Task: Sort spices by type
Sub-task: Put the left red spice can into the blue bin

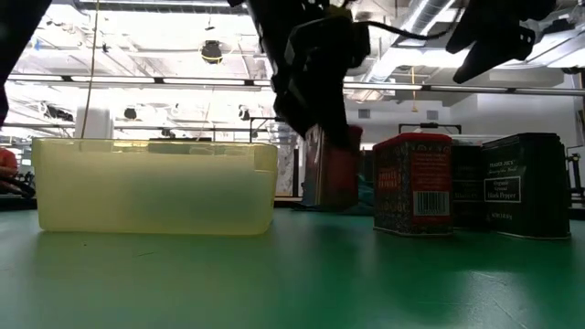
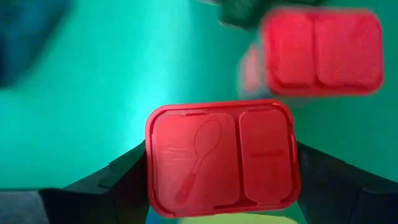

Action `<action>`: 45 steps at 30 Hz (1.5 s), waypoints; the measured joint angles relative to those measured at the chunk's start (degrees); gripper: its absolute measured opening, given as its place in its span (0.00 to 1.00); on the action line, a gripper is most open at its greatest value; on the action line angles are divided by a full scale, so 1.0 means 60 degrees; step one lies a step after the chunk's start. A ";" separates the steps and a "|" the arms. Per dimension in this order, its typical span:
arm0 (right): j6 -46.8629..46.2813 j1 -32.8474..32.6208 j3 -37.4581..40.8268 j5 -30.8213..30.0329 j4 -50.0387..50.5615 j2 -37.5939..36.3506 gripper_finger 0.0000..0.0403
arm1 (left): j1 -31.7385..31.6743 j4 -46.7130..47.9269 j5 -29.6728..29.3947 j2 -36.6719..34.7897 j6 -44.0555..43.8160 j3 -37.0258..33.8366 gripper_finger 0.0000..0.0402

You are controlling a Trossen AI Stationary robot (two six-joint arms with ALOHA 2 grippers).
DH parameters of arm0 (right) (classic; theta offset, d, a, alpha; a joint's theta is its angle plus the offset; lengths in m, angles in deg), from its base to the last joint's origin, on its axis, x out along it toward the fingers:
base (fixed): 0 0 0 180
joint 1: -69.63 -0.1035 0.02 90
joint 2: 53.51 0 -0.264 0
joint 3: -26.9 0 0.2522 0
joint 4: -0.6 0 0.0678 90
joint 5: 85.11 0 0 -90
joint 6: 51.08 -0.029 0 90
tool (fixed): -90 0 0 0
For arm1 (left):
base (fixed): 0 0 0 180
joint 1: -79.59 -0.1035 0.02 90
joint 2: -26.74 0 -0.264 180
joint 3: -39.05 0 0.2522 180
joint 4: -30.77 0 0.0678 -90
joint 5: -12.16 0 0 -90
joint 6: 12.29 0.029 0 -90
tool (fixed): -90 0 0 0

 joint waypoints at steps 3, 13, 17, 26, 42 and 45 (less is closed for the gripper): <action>-0.0011 0.0042 0.0000 0.0000 0.0011 0.0000 0.81 | -0.0481 0.0501 0.0044 -0.0402 0.0341 0.0000 0.76; -0.0350 0.0180 -0.0001 -0.0583 0.0256 0.0000 0.81 | -0.2067 0.1615 0.0227 -0.2509 0.1535 -0.0026 0.76; -0.0282 0.0388 -0.0002 -0.0608 0.0303 -0.0003 0.81 | -0.2310 0.1818 0.0587 -0.3658 0.1826 -0.0820 0.76; 0.0245 0.0611 -0.0004 -0.0607 0.0258 -0.0001 0.81 | -0.2105 0.0018 0.0628 -0.7215 0.1075 -0.5506 0.76; 0.1260 0.1628 -0.0004 0.0029 -0.0425 -0.0001 0.81 | -0.2089 -0.2065 0.0214 -0.7710 0.1190 -0.8663 0.78; 0.1352 0.1658 -0.0004 0.0044 -0.0480 -0.0003 0.81 | -0.2114 -0.1937 0.0235 -0.7553 0.1172 -0.8636 0.81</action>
